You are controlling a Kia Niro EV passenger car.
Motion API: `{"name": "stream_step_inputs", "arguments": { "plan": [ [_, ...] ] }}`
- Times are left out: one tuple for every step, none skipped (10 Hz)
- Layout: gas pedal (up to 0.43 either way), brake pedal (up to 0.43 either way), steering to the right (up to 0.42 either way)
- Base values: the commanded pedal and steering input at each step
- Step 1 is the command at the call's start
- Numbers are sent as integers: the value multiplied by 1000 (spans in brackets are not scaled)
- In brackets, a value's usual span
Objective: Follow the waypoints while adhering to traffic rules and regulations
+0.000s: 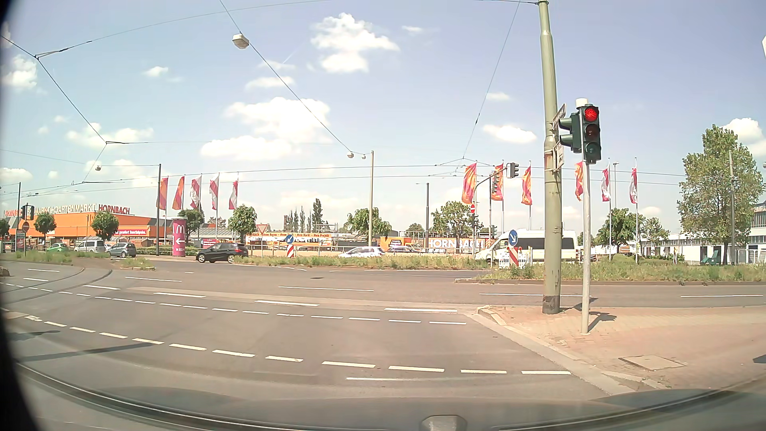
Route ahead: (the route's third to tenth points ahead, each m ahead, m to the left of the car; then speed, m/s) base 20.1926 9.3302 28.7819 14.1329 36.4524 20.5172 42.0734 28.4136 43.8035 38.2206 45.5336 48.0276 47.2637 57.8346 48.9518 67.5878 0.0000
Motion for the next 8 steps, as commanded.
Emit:
{"name": "stream_step_inputs", "arguments": {
  "plan": [
    [0, 348, -48],
    [0, 348, -48],
    [0, 348, -49],
    [0, 348, -48],
    [0, 348, -48],
    [0, 348, -48],
    [0, 348, -49],
    [0, 348, -48]
  ]
}}
